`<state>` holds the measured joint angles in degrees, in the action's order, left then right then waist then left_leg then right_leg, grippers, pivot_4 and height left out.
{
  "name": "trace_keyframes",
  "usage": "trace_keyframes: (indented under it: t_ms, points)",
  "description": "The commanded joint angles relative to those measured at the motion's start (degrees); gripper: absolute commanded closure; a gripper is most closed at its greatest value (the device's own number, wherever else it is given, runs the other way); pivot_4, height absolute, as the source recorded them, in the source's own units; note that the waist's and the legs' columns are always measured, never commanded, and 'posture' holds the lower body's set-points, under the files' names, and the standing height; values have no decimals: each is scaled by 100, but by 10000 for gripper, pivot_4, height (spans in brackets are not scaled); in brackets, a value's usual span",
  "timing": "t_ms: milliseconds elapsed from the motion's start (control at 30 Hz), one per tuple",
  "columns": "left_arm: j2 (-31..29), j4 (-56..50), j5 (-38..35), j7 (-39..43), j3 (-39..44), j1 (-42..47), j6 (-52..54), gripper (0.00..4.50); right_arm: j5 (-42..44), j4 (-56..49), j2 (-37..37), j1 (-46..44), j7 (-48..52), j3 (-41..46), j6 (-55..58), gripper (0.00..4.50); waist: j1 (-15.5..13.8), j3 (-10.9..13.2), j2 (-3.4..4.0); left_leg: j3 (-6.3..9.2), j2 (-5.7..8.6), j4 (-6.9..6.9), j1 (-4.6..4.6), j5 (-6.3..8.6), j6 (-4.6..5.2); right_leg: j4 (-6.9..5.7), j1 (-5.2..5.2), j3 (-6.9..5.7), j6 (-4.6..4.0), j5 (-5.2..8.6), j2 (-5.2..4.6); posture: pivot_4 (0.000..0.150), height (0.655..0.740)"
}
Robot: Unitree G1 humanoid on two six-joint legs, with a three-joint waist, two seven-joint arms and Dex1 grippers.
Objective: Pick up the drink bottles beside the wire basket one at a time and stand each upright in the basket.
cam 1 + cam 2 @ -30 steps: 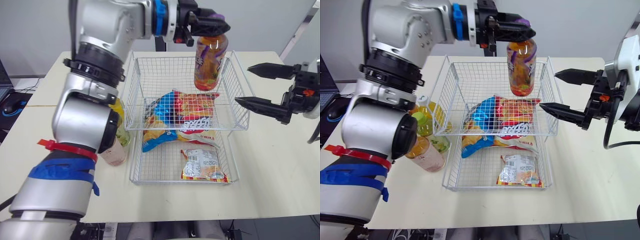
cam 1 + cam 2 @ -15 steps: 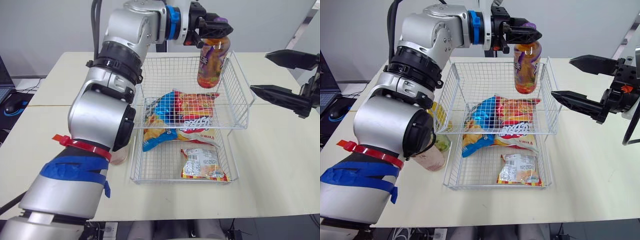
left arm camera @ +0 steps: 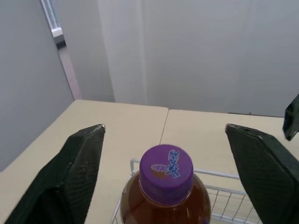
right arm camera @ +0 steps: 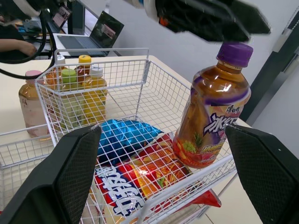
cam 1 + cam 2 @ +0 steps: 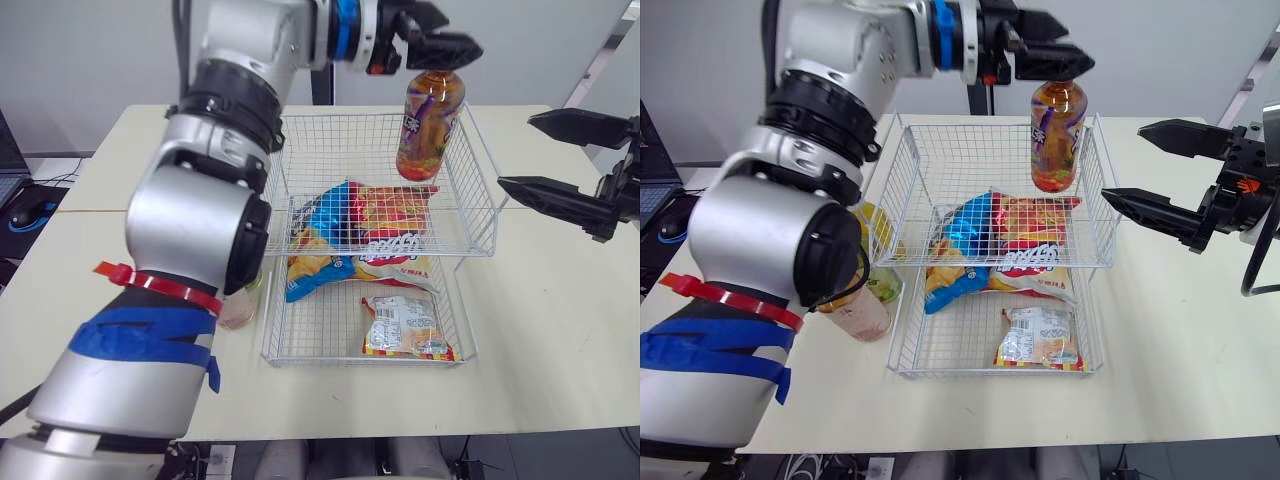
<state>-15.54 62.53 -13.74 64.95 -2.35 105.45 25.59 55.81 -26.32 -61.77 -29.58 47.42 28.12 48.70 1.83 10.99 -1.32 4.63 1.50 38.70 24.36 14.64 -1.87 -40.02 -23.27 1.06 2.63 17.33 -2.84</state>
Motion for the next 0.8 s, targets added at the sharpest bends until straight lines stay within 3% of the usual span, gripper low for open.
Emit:
trace_keyframes:
  t_ms: [33, 133, 267, 400, 800]
  points:
    - [-190, -340, -52, 115, 224, 247, 30, 258, 5, -104, -118, 23, 40, 251, -168, 0, -1, 0, 0, 1, 0, 1, 0, 0, 0, 0, 1, -1, 0, 0, 0, 1500, 7400]
    - [-422, -665, -102, 253, 288, 211, 296, 258, -41, -101, -155, 63, 67, 281, -228, 0, -2, 0, 0, 1, 0, 4, 0, 0, 0, -2, 2, -1, 0, 0, 0, 1500, 7400]
    - [-1200, -2373, -452, 794, 277, -404, 1491, 258, -22, -171, -186, 135, 160, 406, -337, 0, 65, -4, 9, 7, -7, 0, -2, 0, -1, -4, 0, 7, 1, 0, 5, 1500, 7400]
    - [-2009, -4000, -755, 765, 457, -1376, 2150, 258, 40, -256, -78, 151, 128, 393, -449, 0, 99, -7, 15, 21, -17, 3, -7, -1, -2, -8, 1, 11, 0, 0, 12, 1500, 7400]
    - [-3540, -7363, -2133, -1244, 2951, -3961, 4718, 258, 211, -388, 338, -226, 261, -557, -717, 0, 100, -7, 14, 21, -15, 17, -18, -1, -2, -21, 7, 17, 2, -1, 5, 1500, 7400]
